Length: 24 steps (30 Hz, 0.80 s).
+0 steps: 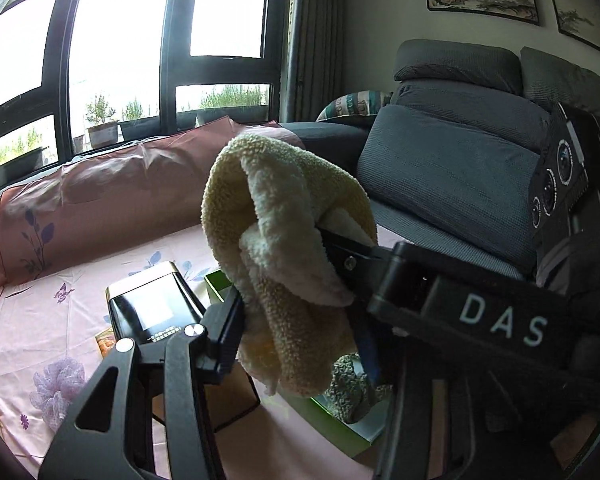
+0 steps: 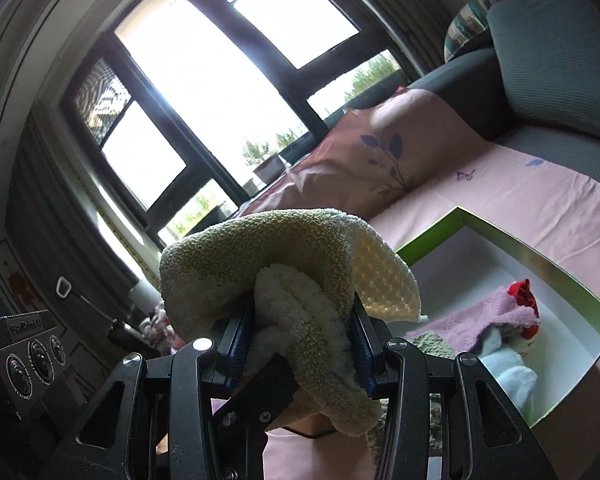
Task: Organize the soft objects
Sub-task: 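Lower the towel into the box and open the right tool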
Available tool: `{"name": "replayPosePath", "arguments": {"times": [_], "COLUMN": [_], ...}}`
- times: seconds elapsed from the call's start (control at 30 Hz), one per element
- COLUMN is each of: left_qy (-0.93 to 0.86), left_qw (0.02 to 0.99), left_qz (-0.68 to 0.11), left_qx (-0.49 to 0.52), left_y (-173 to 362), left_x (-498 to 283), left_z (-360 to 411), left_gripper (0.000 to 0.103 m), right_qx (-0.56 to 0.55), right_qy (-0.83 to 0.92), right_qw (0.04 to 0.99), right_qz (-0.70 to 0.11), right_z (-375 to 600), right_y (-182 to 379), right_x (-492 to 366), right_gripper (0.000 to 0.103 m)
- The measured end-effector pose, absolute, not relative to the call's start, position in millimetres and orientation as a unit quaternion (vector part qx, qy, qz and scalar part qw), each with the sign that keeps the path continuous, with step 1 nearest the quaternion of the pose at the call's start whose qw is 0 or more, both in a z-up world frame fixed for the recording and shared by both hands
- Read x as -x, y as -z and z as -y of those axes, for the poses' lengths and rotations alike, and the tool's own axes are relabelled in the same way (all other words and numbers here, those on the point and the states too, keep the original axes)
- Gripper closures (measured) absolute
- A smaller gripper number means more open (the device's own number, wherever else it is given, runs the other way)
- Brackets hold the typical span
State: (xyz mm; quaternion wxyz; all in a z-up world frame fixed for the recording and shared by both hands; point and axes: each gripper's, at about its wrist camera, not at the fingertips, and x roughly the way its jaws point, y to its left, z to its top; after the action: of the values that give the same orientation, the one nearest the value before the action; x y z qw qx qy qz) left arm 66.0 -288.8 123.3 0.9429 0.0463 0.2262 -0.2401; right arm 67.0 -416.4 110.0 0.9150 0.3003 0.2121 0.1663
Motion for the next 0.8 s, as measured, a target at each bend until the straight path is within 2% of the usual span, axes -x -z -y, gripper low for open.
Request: {"name": "replayPosePath", "arguments": {"times": [0.33, 0.53, 0.73, 0.8], "left_qy": [0.249, 0.221, 0.208, 0.207], "left_qw": [0.93, 0.922, 0.917, 0.919], "left_qz": [-0.259, -0.314, -0.337, -0.332], "left_qx": [-0.072, -0.055, -0.051, -0.042], "left_y": [-106, -89, -82, -86], "left_x": [-99, -131, -140, -136], "left_z": [336, 351, 353, 348], "left_gripper": [0.056, 0.056, 0.051, 0.04], "right_qx": [-0.389, -0.421, -0.421, -0.421], "right_qy": [-0.116, -0.084, -0.046, -0.053], "right_qw": [0.887, 0.87, 0.869, 0.871], "right_qz": [-0.219, -0.244, -0.256, -0.247], "right_z": [466, 481, 490, 491], "right_y": [-83, -66, -63, -67], "right_x": [-77, -87, -84, -80], "right_gripper": [0.056, 0.056, 0.056, 0.056]}}
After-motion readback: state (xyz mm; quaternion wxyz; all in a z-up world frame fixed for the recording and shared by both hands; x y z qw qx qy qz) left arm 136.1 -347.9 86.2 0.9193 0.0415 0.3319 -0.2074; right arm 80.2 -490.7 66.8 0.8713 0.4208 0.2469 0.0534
